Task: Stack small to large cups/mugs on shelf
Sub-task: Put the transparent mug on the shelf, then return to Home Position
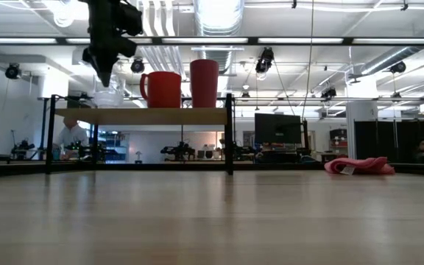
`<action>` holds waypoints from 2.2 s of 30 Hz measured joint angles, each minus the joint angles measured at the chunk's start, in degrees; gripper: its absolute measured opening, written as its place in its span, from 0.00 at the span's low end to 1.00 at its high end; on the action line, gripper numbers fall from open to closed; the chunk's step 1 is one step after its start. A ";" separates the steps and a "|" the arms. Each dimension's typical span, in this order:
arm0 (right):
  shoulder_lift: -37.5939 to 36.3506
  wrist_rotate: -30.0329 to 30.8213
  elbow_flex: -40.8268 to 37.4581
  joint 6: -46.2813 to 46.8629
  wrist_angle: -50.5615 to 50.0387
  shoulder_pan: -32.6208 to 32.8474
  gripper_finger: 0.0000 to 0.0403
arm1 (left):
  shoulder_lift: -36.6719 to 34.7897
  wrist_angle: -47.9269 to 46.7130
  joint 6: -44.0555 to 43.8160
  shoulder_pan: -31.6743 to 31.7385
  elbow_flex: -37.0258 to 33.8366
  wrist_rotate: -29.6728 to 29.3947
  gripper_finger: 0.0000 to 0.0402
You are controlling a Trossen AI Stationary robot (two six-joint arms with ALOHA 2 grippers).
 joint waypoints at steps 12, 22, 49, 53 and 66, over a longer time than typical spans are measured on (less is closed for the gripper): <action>0.00 0.00 0.00 -0.59 -0.09 -0.02 0.14 | -1.56 5.38 0.10 0.00 0.19 -0.03 0.00; 0.00 0.00 0.00 -0.57 -0.13 -0.01 0.14 | -0.54 5.06 1.63 0.00 0.09 -0.04 0.00; -0.19 1.05 0.00 -4.15 -0.16 -0.04 0.14 | -2.52 3.90 0.63 -0.41 3.11 -1.10 0.19; -0.37 1.50 0.00 -3.44 -0.15 -0.02 0.14 | -4.36 -0.53 -4.18 -1.35 7.29 4.90 0.19; 0.00 2.40 0.00 1.62 0.70 0.11 0.14 | -19.73 -3.22 -21.16 -2.49 10.32 16.79 0.19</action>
